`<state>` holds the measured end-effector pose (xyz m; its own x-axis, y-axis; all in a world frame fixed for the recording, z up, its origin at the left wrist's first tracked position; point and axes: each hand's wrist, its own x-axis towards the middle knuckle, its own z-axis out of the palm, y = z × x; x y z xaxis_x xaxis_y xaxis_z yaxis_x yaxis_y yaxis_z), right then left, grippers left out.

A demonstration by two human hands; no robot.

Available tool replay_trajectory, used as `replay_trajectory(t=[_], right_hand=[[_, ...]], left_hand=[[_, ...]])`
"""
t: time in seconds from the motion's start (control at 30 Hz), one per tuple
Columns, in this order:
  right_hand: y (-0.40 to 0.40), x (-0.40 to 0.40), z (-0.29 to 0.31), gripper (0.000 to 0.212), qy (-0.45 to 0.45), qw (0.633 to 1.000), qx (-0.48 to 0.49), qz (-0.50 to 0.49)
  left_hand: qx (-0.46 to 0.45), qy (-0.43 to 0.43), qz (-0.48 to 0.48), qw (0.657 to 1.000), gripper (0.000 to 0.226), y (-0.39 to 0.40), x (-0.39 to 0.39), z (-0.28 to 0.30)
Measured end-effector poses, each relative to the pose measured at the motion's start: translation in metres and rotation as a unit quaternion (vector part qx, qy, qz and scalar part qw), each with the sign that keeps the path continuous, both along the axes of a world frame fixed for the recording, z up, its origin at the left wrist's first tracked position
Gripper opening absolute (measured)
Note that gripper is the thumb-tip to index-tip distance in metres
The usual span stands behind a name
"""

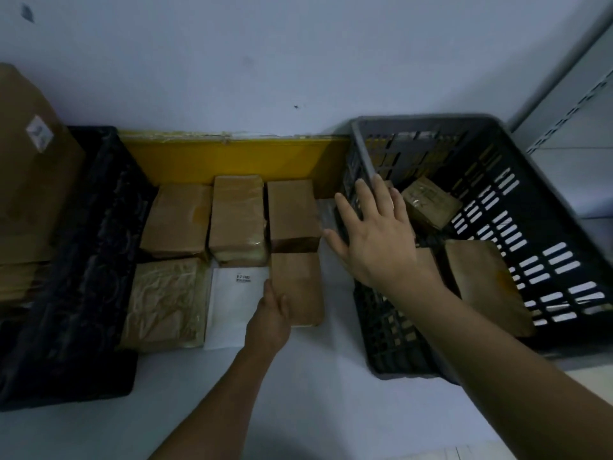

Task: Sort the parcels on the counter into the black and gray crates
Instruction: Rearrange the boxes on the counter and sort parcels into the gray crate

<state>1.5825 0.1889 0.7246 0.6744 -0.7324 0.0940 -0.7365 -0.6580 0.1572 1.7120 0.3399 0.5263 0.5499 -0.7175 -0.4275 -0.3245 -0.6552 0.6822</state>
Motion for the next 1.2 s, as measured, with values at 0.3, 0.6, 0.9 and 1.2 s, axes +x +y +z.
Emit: replay_trajectory(t=[0.3,0.6,0.9,1.2], right_hand=[[-0.002,-0.005,-0.005,0.08,0.019,1.0,0.021,0.0],[-0.014,-0.066,0.018,0.076,-0.11,0.991,0.008,-0.074],[-0.085,-0.172,-0.018,0.083,-0.015,0.978,0.089,-0.186],[-0.136,-0.171,-0.059,0.117,0.142,0.953,0.264,0.035]], left_hand=[[0.079,-0.279,-0.106,0.951,0.073,-0.006,0.005,0.015],[-0.051,-0.302,-0.155,0.939,0.081,-0.057,-0.01,0.114],[-0.138,-0.3,-0.198,0.923,0.083,-0.102,-0.062,0.174],[-0.06,-0.355,-0.181,0.915,0.079,-0.138,-0.117,0.183]])
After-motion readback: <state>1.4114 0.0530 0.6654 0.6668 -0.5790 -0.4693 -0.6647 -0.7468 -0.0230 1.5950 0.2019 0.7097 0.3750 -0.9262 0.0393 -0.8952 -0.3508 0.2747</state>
